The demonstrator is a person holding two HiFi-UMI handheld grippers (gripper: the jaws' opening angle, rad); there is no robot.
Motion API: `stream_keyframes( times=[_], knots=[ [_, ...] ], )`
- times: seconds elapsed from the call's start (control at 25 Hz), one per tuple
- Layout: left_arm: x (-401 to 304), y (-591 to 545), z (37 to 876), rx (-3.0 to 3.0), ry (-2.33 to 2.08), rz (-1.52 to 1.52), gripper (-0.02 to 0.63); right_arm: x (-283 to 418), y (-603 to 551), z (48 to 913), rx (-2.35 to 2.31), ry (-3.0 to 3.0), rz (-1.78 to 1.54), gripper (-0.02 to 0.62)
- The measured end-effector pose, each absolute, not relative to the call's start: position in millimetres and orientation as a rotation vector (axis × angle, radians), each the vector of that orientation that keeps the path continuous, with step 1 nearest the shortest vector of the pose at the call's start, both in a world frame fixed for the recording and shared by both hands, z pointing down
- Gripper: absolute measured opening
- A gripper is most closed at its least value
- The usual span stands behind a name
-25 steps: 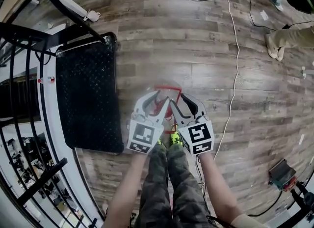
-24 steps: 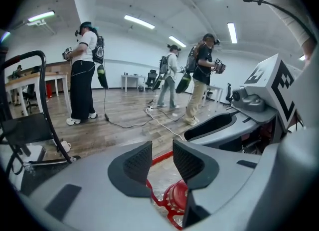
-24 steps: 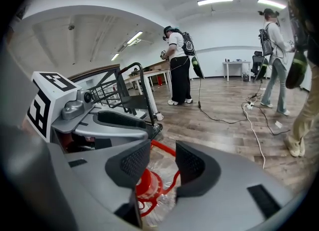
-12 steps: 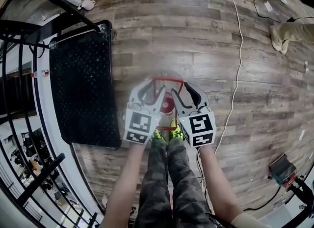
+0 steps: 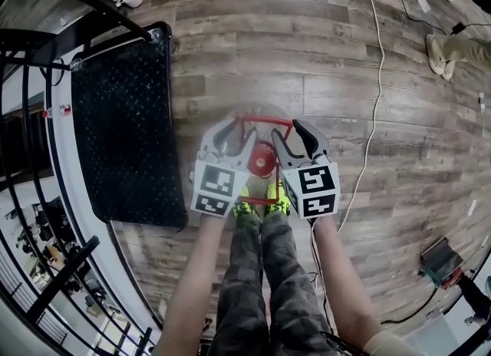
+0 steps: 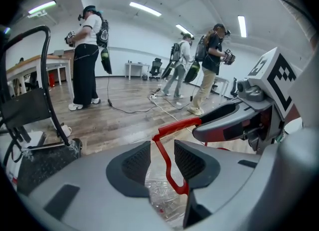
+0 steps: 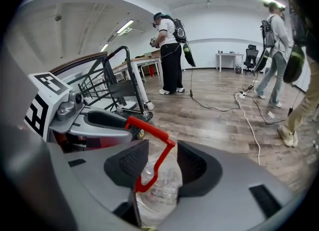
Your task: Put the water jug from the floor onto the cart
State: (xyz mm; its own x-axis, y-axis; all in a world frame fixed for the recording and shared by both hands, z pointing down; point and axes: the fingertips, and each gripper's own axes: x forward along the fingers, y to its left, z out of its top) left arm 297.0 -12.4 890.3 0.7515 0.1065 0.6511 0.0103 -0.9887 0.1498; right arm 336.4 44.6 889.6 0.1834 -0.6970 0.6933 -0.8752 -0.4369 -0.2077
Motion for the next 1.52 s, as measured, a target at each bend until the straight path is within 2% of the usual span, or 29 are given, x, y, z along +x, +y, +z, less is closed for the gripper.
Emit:
stream_keyframes(
  times=[0.48, 0.52, 0.6, 0.8, 1.52],
  knots=[
    [310.4, -21.1, 912.0, 2.803, 0.106, 1.077, 0.125, 338.9, 30.1, 912.4, 2.207, -1.521, 1.137, 0.158],
    [312.0, -21.8, 911.3, 2.808, 0.104, 1.072, 0.124, 339.8, 28.5, 912.0, 2.211, -1.519, 1.128, 0.153],
    [314.7, -22.5, 908.0, 2.822, 0.101, 1.055, 0.124, 341.4, 27.2, 911.0, 2.222, -1.514, 1.115, 0.103],
    [311.5, -20.7, 900.0, 2.833, 0.096, 1.038, 0.109, 335.6, 27.5, 906.2, 2.244, -1.535, 1.145, 0.05],
    [280.6, -12.6, 864.0, 2.921, -0.002, 0.996, 0.08, 316.2, 32.9, 865.9, 2.301, -1.582, 1.083, 0.02]
  ],
)
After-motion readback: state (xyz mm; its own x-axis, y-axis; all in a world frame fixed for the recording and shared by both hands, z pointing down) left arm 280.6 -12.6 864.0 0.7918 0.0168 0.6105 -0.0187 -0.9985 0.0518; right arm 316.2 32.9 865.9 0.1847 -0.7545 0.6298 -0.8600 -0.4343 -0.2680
